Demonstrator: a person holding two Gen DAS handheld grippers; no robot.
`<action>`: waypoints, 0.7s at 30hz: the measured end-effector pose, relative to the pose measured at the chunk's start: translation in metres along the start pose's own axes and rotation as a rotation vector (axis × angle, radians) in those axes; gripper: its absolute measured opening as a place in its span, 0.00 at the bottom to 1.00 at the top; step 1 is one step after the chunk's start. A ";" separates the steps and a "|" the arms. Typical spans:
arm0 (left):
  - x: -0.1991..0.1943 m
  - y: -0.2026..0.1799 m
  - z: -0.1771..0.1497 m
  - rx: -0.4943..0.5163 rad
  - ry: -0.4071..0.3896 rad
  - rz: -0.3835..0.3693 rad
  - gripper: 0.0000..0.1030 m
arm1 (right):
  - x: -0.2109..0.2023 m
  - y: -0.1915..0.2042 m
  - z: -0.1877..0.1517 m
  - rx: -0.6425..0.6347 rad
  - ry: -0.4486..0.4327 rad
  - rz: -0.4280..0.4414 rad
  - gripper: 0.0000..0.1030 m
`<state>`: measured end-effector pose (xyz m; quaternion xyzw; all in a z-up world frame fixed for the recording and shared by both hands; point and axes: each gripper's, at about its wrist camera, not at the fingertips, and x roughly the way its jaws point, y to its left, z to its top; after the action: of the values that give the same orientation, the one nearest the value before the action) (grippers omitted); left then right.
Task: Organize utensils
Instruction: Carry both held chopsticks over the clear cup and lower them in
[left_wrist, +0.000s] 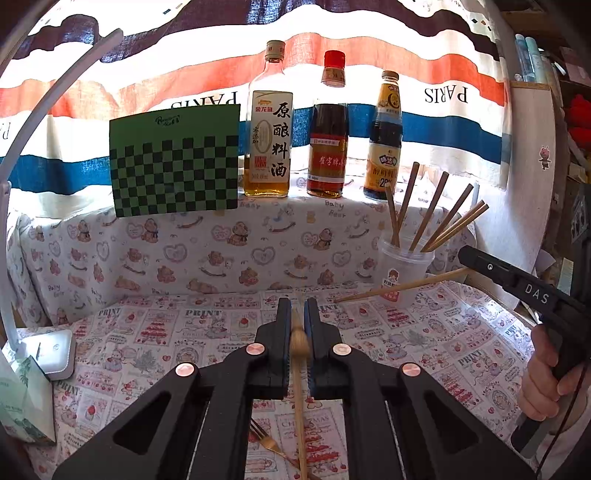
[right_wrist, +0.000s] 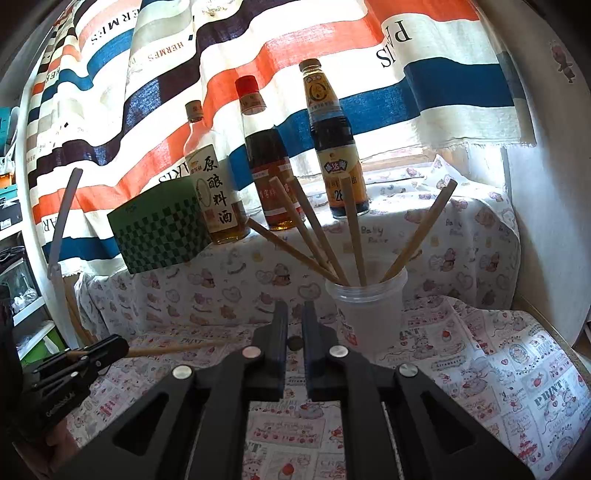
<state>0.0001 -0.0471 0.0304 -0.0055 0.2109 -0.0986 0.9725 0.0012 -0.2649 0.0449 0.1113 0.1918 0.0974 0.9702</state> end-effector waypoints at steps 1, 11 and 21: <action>-0.001 0.000 0.000 -0.002 -0.004 0.001 0.06 | -0.001 0.000 0.000 0.000 -0.003 0.001 0.06; -0.017 0.002 0.001 -0.009 -0.094 0.007 0.06 | -0.029 -0.011 0.015 0.032 -0.135 0.038 0.06; -0.022 -0.008 0.000 0.048 -0.134 0.025 0.06 | -0.082 -0.020 0.041 0.021 -0.415 -0.052 0.06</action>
<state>-0.0214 -0.0502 0.0395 0.0138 0.1429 -0.0910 0.9854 -0.0537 -0.3099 0.1057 0.1340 -0.0083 0.0452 0.9899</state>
